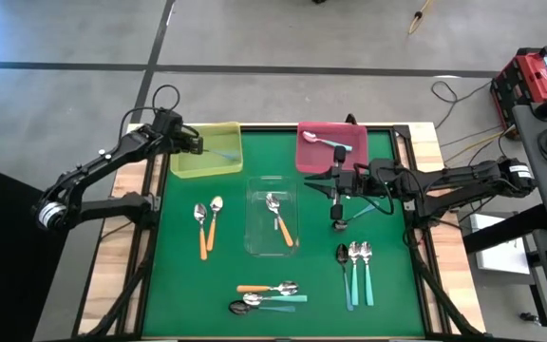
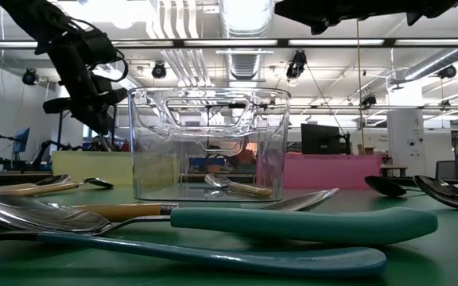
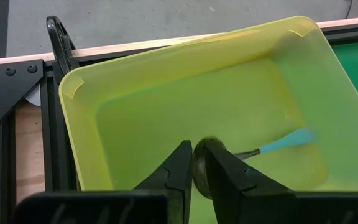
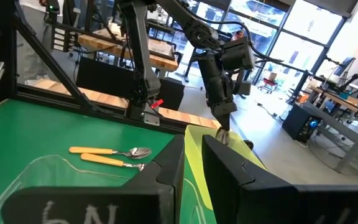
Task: Sort silverware by color (type)
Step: Put the middle left blue spoon into the yellow bin, then put the middle right blue spoon into the yellow bin
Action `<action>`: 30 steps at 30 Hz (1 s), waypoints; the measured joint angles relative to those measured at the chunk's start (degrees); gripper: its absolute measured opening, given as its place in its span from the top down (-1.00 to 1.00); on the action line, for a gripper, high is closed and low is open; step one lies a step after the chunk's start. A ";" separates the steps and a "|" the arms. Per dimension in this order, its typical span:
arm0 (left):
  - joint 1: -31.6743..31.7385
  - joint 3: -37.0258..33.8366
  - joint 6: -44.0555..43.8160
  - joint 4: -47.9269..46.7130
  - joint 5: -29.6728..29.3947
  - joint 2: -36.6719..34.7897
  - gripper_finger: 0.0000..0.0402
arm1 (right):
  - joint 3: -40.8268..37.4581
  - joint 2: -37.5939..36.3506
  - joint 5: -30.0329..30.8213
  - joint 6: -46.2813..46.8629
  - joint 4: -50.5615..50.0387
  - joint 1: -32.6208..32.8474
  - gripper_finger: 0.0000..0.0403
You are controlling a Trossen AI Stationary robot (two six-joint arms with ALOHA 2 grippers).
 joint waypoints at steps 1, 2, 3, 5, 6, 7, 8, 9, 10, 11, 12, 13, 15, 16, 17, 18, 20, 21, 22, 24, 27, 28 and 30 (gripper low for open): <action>0.00 0.00 0.00 0.02 0.00 0.00 0.86 | 0.00 0.00 -0.02 0.02 0.00 0.00 0.76; 0.00 0.00 0.00 0.02 0.00 0.00 0.86 | 0.00 0.00 -0.02 0.01 0.00 0.00 0.76; 0.00 0.00 0.00 0.00 0.00 0.00 0.86 | 0.00 0.00 -0.02 0.00 0.00 0.00 0.76; 0.00 0.00 -0.01 0.00 0.00 0.00 0.86 | 0.00 0.00 -0.02 0.00 -0.01 0.00 0.76; 0.00 0.00 -0.02 0.00 0.00 0.00 0.86 | 0.00 0.00 -0.02 0.00 -0.02 0.00 0.76; 0.02 0.00 -0.02 0.00 0.00 0.00 0.86 | 0.00 0.00 -0.02 0.00 -0.02 0.00 0.76; 0.00 0.00 -0.01 0.00 0.00 0.00 0.86 | 0.00 0.00 -0.02 0.00 -0.02 0.00 0.76; 0.00 0.00 0.19 0.02 0.00 0.00 0.86 | 0.00 0.00 -0.02 -0.01 -0.02 0.00 0.76; 0.01 0.00 0.96 0.12 0.00 0.00 0.86 | 0.00 0.00 -0.02 -0.29 -0.02 0.00 0.76; 0.00 0.00 1.85 0.19 -0.02 0.00 0.86 | 0.00 0.00 -0.02 -0.41 -0.02 0.00 0.76; 0.00 0.00 2.43 0.28 -0.02 0.00 0.86 | 0.00 0.00 -0.02 -0.48 -0.02 0.00 0.76; -0.12 0.00 2.65 0.56 -0.02 -0.02 0.86 | 0.00 -0.02 -0.02 -0.48 -0.02 0.00 0.76; -1.07 0.00 2.98 1.66 -0.20 -0.41 0.86 | 0.00 0.00 -0.02 -0.41 -0.02 0.00 0.76; -1.90 0.00 3.49 2.49 -0.22 -0.85 0.86 | 0.00 0.00 -0.02 -0.32 -0.02 0.00 0.76; -2.82 0.00 4.20 3.67 -0.19 -1.41 0.86 | 0.00 0.00 -0.02 -0.11 -0.02 0.00 0.76; -3.87 0.00 4.92 4.96 -0.22 -2.04 0.86 | -0.02 0.13 -0.02 0.23 0.00 0.00 0.76; -6.53 0.00 5.94 7.44 -0.98 -3.66 0.86 | -0.02 0.60 0.01 1.31 0.05 0.00 0.76; -8.16 0.00 6.37 8.97 -1.42 -4.51 0.86 | -0.07 0.97 0.30 2.07 0.02 0.00 0.76; -9.99 0.00 6.77 10.34 -1.55 -5.37 0.86 | -0.09 1.43 1.05 2.84 0.02 0.00 0.76; -14.13 0.00 7.42 13.47 -1.51 -7.08 0.86 | -0.11 2.54 3.29 4.19 0.02 0.02 0.76; -21.52 -0.40 8.55 18.20 -1.73 -8.93 0.86 | -0.11 4.28 7.81 5.95 -0.24 0.02 0.76; -24.15 -0.71 9.08 19.52 -1.98 -9.45 0.86 | -0.11 4.85 8.72 6.95 -0.48 0.00 0.76; -29.79 -1.79 9.89 22.98 -3.29 -10.45 0.86 | -0.12 5.80 9.02 8.86 -0.98 0.00 0.76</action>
